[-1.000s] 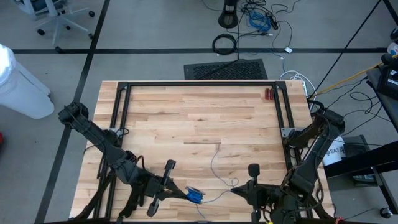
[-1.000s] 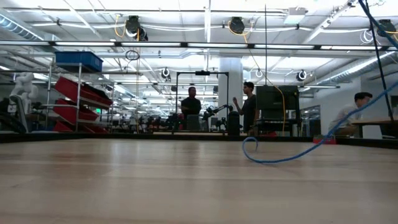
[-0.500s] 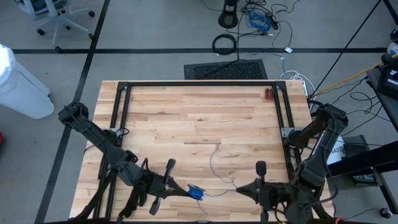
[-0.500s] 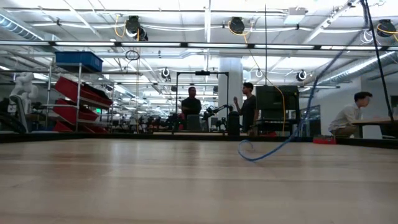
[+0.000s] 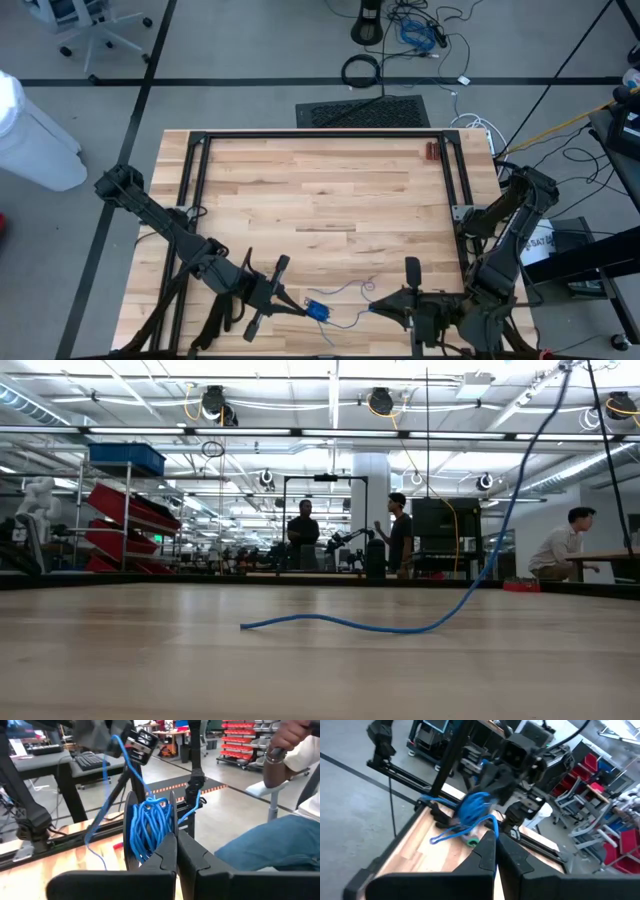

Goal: Coil cords
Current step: Coil the blue wire onto the black spool

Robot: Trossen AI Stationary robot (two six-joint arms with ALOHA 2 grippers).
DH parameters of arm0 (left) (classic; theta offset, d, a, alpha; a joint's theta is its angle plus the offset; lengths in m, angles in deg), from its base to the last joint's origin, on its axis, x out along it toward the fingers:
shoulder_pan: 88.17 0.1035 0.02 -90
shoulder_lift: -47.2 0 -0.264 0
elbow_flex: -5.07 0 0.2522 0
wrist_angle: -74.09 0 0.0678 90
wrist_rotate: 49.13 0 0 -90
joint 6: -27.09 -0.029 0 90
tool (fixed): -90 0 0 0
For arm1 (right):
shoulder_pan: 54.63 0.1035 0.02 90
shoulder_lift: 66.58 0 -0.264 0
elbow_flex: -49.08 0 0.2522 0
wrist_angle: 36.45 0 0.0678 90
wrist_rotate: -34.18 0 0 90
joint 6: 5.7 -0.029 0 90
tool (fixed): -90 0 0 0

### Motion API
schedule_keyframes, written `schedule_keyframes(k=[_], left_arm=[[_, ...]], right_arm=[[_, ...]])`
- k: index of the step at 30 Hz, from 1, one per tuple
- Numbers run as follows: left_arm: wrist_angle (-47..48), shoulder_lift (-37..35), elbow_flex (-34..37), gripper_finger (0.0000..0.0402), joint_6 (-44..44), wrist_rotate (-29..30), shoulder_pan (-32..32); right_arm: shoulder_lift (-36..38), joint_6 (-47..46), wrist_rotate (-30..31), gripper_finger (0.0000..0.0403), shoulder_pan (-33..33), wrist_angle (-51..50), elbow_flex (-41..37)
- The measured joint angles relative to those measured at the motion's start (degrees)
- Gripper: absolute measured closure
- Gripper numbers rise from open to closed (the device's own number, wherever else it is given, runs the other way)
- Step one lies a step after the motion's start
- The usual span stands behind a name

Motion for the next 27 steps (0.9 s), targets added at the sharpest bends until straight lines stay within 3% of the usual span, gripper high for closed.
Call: schedule_keyframes(k=[13,22,27], left_arm=[[-1.25,3.05,0.0,0.0402,2.76,-2.14,1.63],[-5.84,5.23,0.0,0.0402,2.76,-8.77,3.68],[-6.79,5.21,0.0,0.0402,2.76,-9.26,4.05]], right_arm=[[-1.2,11.97,-15.81,0.0403,-9.28,10.23,0.0],[-2.95,12.47,-22.66,0.0403,-15.27,11.11,0.0],[-3.82,12.04,-26.64,0.0403,-17.59,12.0,0.02]])
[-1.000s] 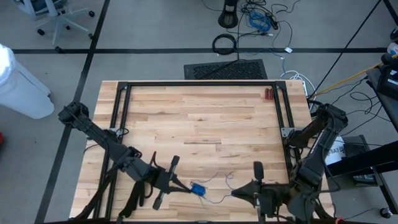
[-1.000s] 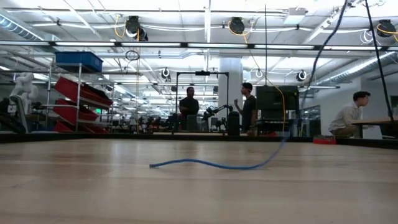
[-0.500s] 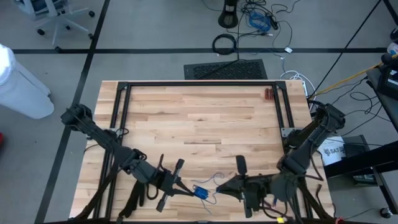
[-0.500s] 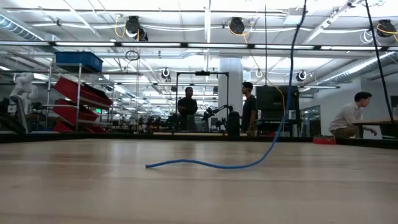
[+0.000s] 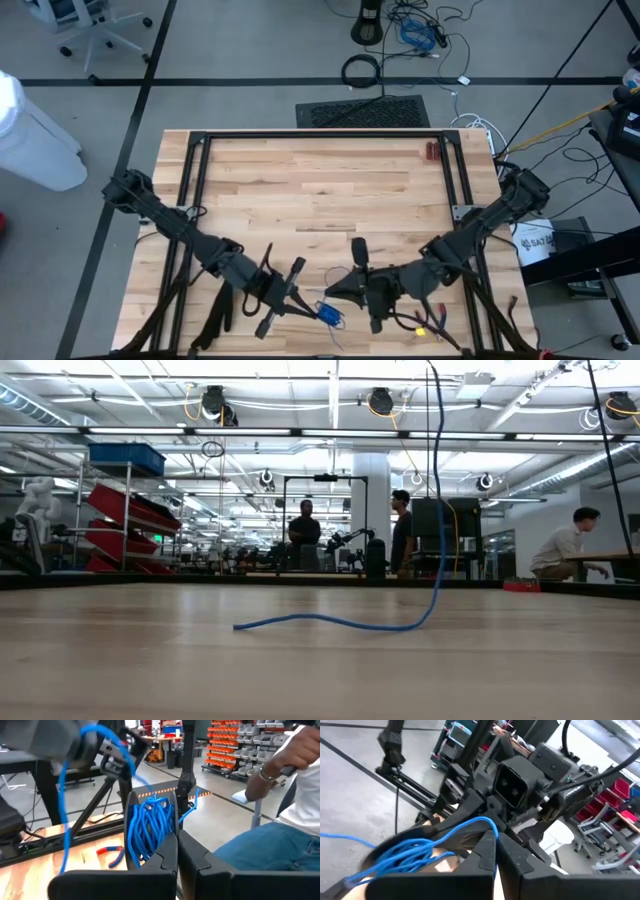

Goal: Coil cords
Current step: Coil the blue wire onto the black spool

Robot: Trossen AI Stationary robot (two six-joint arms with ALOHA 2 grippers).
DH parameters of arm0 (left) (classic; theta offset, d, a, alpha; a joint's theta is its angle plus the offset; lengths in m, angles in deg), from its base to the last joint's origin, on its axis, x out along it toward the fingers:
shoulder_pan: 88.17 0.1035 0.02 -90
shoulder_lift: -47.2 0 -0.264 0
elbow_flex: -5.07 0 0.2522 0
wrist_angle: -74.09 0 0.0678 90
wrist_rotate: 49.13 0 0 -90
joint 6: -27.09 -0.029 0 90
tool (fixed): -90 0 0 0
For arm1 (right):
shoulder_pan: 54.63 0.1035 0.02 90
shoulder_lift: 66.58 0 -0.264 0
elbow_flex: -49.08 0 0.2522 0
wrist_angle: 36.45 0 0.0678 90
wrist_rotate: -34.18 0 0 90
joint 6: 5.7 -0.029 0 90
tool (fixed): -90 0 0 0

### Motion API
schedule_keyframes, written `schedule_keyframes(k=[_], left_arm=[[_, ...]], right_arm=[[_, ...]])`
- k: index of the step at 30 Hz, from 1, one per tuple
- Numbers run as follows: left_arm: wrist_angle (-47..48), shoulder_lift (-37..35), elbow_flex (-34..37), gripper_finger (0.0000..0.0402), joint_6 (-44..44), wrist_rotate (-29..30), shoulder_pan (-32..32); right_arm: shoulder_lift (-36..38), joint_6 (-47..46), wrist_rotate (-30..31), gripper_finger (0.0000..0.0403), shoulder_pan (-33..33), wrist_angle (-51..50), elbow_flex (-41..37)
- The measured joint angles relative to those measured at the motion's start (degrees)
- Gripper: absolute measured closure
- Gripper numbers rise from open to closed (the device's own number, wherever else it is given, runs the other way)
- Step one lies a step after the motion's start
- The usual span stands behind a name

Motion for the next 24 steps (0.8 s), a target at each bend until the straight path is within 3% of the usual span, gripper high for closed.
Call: schedule_keyframes(k=[11,16,24], left_arm=[[-2.08,0.0,0.0,0.0402,-0.67,-2.82,-0.02],[-4.32,0.0,0.0,0.0402,-3.05,-4.71,-0.02],[-7.86,0.0,0.0,0.0402,-6.68,-7.36,-0.78]], right_arm=[[-2.41,-2.28,-5.05,0.0403,-3.63,1.76,0.0],[-2.82,-4.89,-10.24,0.0403,-4.82,1.77,0.0],[-4.41,-7.04,-11.92,0.0403,-5.07,1.62,0.0]])
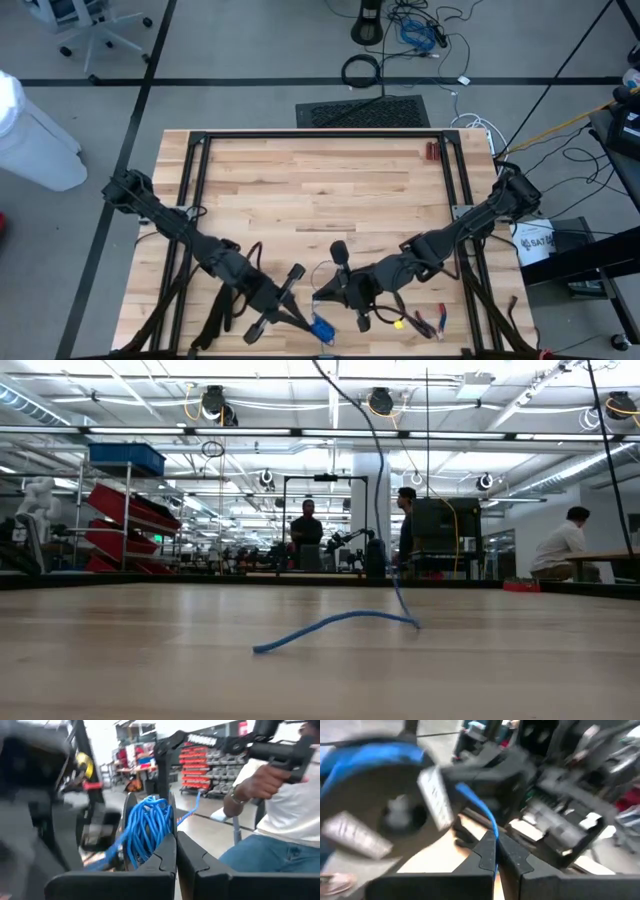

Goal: Coil cords
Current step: Coil the blue wire onto the black spool

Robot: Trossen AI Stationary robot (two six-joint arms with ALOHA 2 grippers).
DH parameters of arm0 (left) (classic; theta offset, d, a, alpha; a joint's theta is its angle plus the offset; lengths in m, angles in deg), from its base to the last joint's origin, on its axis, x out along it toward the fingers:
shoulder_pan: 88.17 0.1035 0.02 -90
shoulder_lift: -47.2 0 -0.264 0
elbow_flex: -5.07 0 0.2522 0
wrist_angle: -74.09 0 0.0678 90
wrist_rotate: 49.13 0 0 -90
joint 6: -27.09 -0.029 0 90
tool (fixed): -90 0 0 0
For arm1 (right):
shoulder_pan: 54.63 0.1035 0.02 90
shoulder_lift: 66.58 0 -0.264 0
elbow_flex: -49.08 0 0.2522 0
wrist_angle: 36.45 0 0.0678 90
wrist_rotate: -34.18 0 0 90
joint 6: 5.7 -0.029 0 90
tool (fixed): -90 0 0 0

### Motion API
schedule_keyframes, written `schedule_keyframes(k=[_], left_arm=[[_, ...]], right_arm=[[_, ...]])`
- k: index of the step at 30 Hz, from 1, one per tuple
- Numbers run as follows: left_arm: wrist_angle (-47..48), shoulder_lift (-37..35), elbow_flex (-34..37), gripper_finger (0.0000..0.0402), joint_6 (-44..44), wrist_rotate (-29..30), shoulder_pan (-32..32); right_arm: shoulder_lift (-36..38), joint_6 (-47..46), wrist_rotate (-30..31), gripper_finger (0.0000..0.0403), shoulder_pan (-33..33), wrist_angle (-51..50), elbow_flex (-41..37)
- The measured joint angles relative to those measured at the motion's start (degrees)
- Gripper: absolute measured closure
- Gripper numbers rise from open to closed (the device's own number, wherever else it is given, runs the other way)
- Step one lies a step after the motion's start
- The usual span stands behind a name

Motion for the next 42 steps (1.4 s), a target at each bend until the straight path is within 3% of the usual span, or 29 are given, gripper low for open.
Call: schedule_keyframes(k=[5,17,42], left_arm=[[-3.25,0.0,0.0,0.0402,-4.23,-2.25,-1.41],[-5.17,0.0,0.0,0.0402,-8.51,-0.65,-3.34],[2.6,-0.2,0.0,0.0402,-4.49,19.71,-5.64]], right_arm=[[-1.59,-2.5,-1.76,0.0403,-0.06,-0.06,0.0],[-2.46,-8.69,-2.93,0.0403,1.66,-3.85,0.0],[-1.43,-23.13,5.64,0.0403,12.4,-18.53,0.02]])
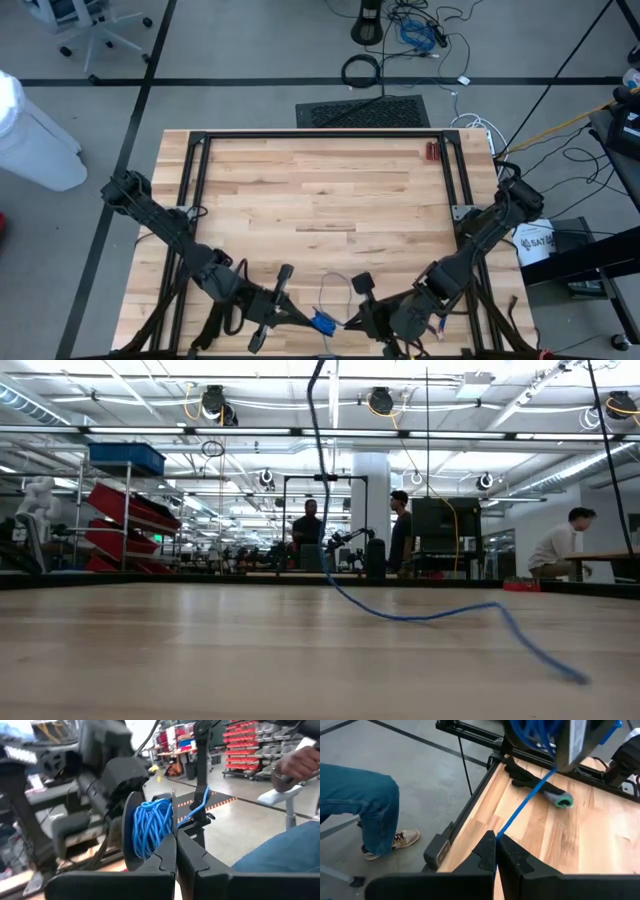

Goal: Coil cords
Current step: Coil the blue wire onto the black spool

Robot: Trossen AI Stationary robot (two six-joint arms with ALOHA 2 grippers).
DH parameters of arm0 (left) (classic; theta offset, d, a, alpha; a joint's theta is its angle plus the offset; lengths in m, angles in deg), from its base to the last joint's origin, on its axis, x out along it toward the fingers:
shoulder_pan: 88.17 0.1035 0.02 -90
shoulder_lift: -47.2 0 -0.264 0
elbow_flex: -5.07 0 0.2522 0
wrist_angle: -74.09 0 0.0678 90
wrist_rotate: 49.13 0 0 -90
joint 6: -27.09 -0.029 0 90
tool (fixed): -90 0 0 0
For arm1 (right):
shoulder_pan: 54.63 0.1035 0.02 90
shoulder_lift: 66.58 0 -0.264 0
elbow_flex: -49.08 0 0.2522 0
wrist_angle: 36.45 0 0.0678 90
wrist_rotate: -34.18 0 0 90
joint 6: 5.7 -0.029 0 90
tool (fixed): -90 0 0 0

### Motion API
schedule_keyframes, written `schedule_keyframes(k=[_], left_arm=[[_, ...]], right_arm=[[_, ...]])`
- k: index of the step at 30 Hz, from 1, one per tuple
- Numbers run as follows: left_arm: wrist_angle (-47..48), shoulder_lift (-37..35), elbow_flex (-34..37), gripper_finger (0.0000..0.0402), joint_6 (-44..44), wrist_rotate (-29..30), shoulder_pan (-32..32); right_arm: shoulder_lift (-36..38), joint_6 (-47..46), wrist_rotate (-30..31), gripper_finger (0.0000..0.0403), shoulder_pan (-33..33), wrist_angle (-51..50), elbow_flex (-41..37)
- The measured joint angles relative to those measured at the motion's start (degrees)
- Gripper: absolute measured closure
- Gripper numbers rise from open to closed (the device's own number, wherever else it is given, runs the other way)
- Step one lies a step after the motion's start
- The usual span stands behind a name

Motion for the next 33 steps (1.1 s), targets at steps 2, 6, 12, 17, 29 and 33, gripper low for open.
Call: schedule_keyframes(k=[2,6,12,17,29,33], left_arm=[[0.99,-0.04,0.0,0.0402,0.83,1.51,0.25],[3.44,-0.12,0.0,0.0402,4.58,2.87,1.24],[6.05,-0.16,-0.04,0.0402,9.2,3.36,3.19],[6.7,-0.19,-0.07,0.0402,10.08,3.71,3.45],[7.09,-0.19,-0.07,0.0402,10.65,4.32,3.5],[7.11,-0.19,-0.07,0.0402,10.56,5.33,3.5]], right_arm=[[0.6,-0.14,0.91,0.0403,0.8,-0.53,0.0],[2.35,-0.57,2.72,0.0403,1.65,-1.64,-0.02],[5.07,1.1,4.06,0.0403,1.79,-2.61,-0.02],[6.16,4.29,6.52,0.0403,1.52,-2.5,-0.04],[6.18,-0.26,3.19,0.0386,-1.29,-7.51,-0.04],[6.16,-9.14,3.63,0.0362,-0.15,-15.06,-0.04]])
